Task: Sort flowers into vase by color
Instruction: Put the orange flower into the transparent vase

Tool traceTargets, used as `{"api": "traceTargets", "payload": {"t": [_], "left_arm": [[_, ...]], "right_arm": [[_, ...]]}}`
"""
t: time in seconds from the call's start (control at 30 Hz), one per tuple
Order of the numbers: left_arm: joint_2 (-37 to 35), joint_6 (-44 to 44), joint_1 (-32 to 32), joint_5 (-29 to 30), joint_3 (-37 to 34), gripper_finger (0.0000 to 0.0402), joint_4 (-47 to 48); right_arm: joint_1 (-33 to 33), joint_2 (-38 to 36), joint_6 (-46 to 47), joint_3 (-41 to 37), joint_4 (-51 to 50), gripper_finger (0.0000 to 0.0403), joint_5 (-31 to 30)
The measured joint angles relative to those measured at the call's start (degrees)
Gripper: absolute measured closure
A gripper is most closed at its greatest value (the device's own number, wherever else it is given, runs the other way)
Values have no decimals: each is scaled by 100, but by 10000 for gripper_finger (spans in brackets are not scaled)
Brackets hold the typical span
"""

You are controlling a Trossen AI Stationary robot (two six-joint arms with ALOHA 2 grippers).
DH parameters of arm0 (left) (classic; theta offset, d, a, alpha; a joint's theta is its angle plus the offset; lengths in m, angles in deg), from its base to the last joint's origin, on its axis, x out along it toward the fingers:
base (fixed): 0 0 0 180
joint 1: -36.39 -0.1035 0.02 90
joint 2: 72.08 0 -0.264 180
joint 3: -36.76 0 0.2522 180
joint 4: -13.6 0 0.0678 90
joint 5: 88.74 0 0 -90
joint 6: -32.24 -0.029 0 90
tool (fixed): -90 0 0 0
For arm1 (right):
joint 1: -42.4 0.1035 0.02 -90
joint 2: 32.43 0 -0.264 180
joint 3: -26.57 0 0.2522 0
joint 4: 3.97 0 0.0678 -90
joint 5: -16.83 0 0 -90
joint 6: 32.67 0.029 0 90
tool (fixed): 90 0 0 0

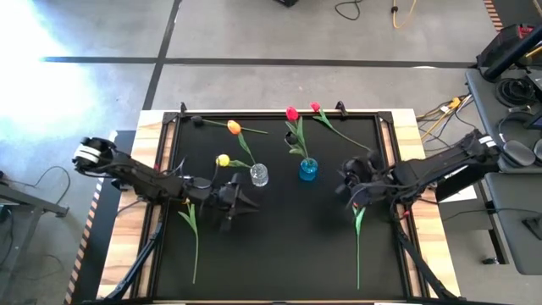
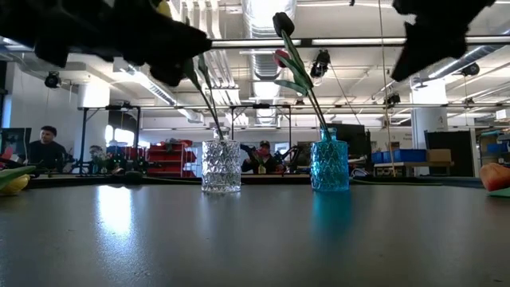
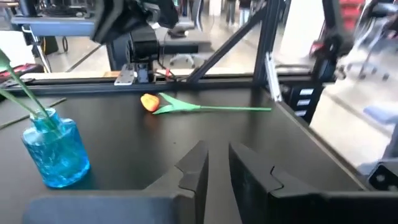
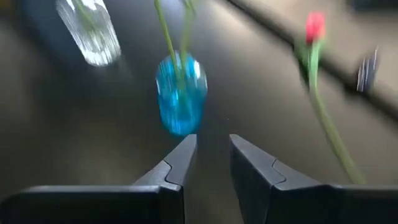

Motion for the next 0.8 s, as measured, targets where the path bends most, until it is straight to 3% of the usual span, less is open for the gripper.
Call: {"api": "traceTargets", "payload": {"t": [0.17, 0.33, 0.53, 0.63, 0.8], "left_arm": [[122, 333, 82, 14, -804, 383, -1534], [243, 290, 225, 126, -1437, 400, -2726], [438, 285, 239, 476, -1939, 401, -3383], [612, 281, 239, 482, -2019, 401, -3724], [920, 257, 239, 481, -2029, 401, -3957]], "right_arm": [[329, 361, 1930, 146, -1054, 291, 1266], [801, 849, 3193, 36, -1088, 257, 2137], [1054, 1368, 4640, -333, -1047, 227, 3311], [1105, 1458, 5053, -525, -755, 222, 3723], [1107, 1444, 5342, -877, 48, 228, 3767]]}}
